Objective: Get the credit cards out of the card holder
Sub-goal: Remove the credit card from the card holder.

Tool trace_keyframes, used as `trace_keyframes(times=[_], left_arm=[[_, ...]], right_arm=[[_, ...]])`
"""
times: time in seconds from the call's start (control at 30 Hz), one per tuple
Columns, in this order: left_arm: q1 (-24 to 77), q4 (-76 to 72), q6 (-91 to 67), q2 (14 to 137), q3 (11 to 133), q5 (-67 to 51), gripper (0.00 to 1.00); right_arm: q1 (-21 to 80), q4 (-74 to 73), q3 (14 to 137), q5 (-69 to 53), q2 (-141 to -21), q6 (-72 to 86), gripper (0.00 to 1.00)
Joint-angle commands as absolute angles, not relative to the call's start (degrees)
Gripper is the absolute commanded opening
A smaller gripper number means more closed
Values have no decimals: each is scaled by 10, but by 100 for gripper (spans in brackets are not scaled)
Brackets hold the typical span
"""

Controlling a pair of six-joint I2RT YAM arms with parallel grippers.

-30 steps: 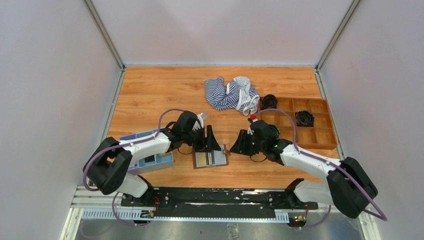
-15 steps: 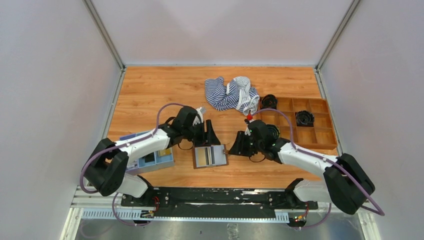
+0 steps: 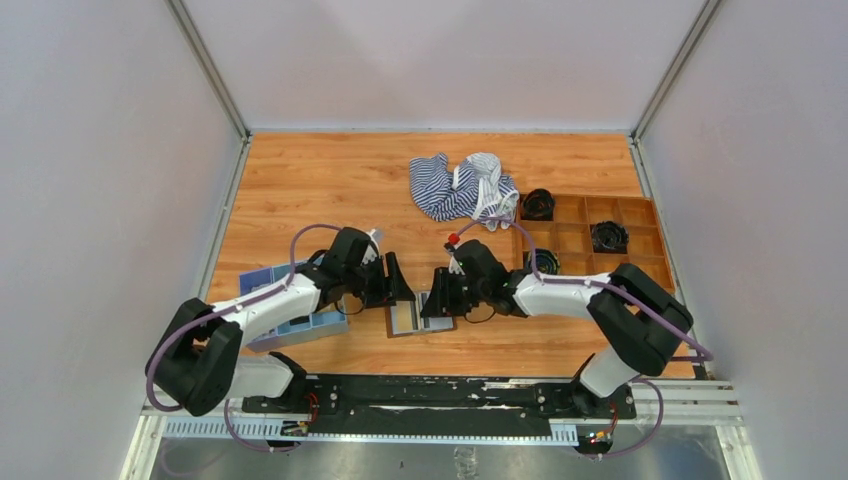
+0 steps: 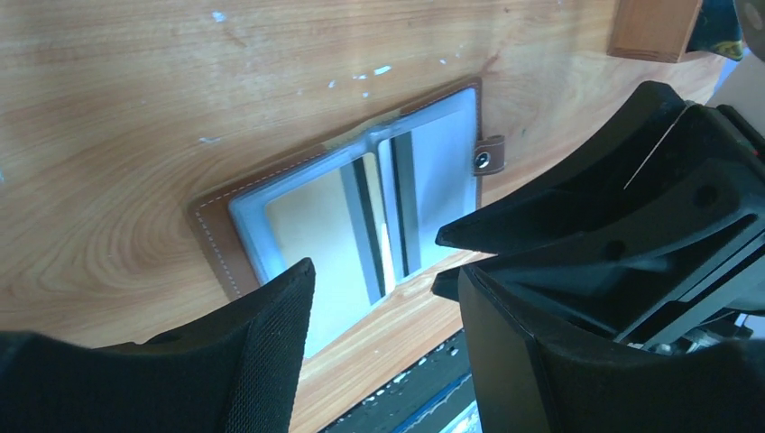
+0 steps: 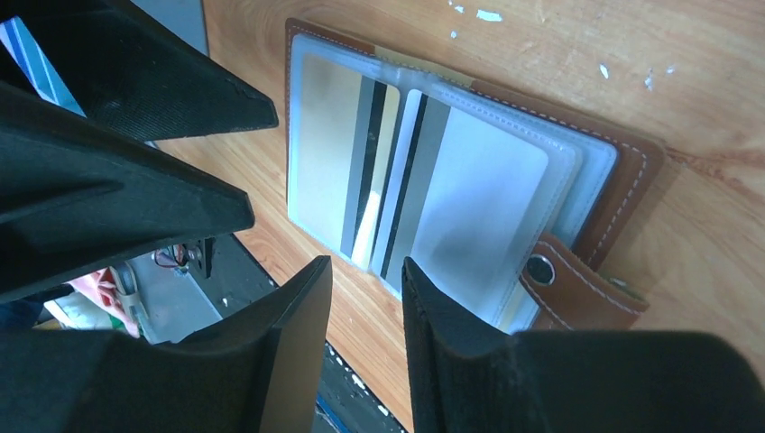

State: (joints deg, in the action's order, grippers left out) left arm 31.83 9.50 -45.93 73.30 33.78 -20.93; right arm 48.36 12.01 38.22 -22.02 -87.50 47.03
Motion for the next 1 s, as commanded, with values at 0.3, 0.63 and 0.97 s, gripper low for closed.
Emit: trace_keyframes(times=[0.3,0.63,0.97], left_arm=[[301,7,-480,766,271,-252,63],[300,16,-470,775,278,-253,63],[294,22,-465,772,276,-250,62]], right_arm=[[492,151,424,-234,-928,487,38],[490,180,402,-217,-969,514,34],[479,252,362,-220,-957,557,14]])
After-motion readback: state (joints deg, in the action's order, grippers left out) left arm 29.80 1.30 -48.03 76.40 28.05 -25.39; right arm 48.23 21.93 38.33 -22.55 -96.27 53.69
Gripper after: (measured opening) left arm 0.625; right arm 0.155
